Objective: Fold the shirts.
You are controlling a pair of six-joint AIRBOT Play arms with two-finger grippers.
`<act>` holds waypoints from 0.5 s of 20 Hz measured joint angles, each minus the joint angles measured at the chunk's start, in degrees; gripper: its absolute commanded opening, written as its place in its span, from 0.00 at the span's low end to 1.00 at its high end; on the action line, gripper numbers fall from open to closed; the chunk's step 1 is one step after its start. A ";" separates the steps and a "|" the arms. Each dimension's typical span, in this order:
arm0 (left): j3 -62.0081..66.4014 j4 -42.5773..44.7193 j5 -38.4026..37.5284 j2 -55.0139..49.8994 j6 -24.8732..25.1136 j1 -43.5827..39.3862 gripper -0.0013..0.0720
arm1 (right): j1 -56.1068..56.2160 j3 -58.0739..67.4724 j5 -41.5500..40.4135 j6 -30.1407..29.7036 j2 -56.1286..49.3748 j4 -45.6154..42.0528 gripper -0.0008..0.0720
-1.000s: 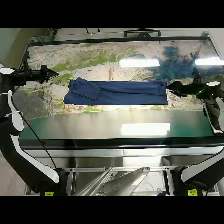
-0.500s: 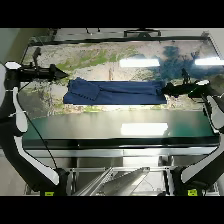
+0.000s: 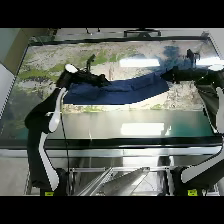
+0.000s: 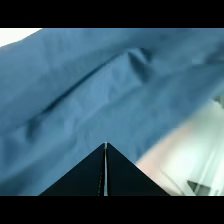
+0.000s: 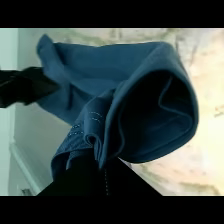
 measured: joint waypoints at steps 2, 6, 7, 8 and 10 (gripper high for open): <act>0.02 0.00 4.81 -2.14 -1.44 -3.43 0.02 | 0.07 1.07 2.27 0.70 2.05 2.05 0.03; 0.02 -0.09 10.64 -4.72 -3.19 -7.45 0.02 | 0.37 2.03 4.68 1.70 5.25 5.70 0.03; 0.04 -0.15 11.37 -5.07 -3.43 -7.96 0.02 | 0.50 2.10 5.05 1.73 5.66 6.16 0.03; 0.17 -0.26 11.72 -5.33 -3.76 -8.31 0.02 | 0.66 2.16 5.20 1.95 5.95 6.51 0.03; 1.97 -0.35 9.86 -5.70 -4.15 -8.17 0.02 | 1.16 2.29 5.49 1.97 6.36 7.34 0.03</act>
